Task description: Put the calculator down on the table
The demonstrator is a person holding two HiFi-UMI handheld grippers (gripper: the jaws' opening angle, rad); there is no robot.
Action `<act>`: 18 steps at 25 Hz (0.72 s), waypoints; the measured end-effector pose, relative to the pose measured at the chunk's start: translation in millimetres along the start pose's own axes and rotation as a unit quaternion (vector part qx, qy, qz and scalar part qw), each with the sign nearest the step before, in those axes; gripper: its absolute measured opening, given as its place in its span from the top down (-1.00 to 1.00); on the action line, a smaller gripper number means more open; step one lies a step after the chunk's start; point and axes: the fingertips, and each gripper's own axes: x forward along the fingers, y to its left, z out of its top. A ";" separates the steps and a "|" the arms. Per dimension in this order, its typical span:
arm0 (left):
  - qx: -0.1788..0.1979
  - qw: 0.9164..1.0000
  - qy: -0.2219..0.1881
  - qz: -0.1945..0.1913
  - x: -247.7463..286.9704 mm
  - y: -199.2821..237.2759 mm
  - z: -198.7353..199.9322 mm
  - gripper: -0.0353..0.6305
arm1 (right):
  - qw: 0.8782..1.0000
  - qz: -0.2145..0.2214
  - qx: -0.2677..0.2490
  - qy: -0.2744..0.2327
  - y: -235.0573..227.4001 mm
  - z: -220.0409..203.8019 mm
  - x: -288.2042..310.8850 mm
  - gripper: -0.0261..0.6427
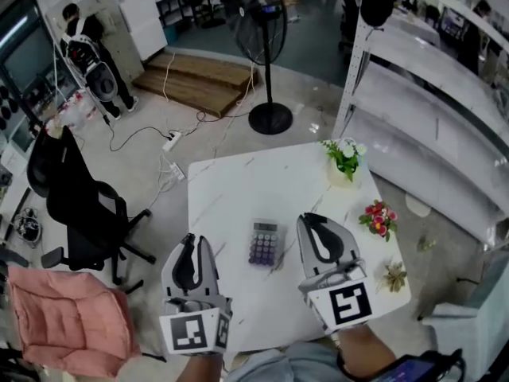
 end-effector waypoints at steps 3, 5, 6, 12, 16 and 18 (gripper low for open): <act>0.006 1.000 -0.027 0.012 -11.4 9.1 25.3 0.81 | 1.000 0.005 -0.011 -0.021 9.3 21.9 -3.9 0.86; 0.012 0.999 -0.041 0.018 -16.8 14.8 39.0 0.85 | 0.999 0.006 -0.018 -0.034 14.3 34.8 -5.4 0.87; 0.015 0.999 -0.047 0.019 -18.8 17.1 44.9 0.86 | 0.999 0.007 -0.020 -0.040 16.3 40.7 -6.0 0.87; 0.021 0.997 -0.065 0.023 -24.4 22.1 59.4 0.87 | 0.998 0.007 -0.031 -0.059 21.8 56.8 -8.5 0.87; 0.023 0.997 -0.067 0.018 -24.4 20.5 60.8 0.87 | 0.997 0.009 -0.035 -0.063 24.1 60.1 -8.9 0.87; 0.022 0.997 -0.068 0.015 -23.8 19.4 61.2 0.87 | 0.997 0.009 -0.042 -0.062 25.9 60.1 -9.1 0.87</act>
